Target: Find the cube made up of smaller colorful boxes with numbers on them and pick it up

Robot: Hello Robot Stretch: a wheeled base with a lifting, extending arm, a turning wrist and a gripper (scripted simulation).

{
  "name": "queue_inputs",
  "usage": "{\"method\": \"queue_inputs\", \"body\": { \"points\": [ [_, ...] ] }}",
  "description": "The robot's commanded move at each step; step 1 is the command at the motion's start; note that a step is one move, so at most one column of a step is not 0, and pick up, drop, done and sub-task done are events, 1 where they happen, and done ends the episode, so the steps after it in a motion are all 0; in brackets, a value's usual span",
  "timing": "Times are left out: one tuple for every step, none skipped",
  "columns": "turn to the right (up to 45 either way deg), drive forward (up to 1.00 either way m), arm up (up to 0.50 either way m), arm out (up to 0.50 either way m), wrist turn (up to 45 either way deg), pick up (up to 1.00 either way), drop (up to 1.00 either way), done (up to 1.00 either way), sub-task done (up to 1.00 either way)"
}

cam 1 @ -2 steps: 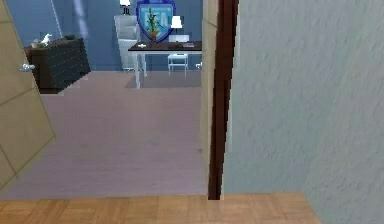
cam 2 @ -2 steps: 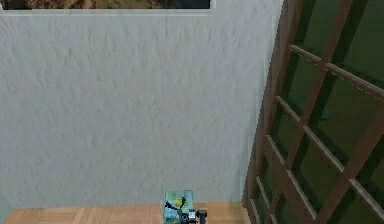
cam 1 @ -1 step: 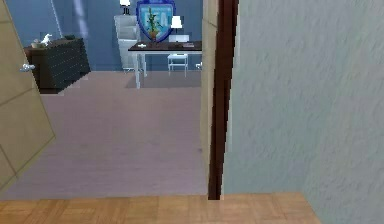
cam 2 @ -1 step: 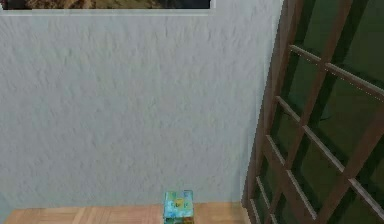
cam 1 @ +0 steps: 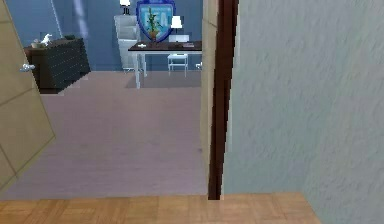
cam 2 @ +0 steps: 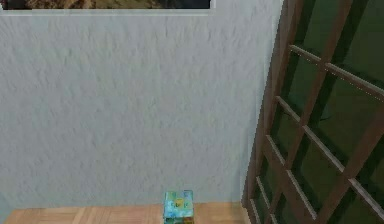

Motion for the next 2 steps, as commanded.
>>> {"method": "queue_inputs", "body": {
  "points": [
    [0.0, 0.0, 0.1, 0.0, 0.0, 0.0, 0.0, 0.0, 0.0],
    [0.0, 0.0, 0.0, 0.0, 0.0, 0.0, 0.0, 1.0, 0.0]
  ]
}}
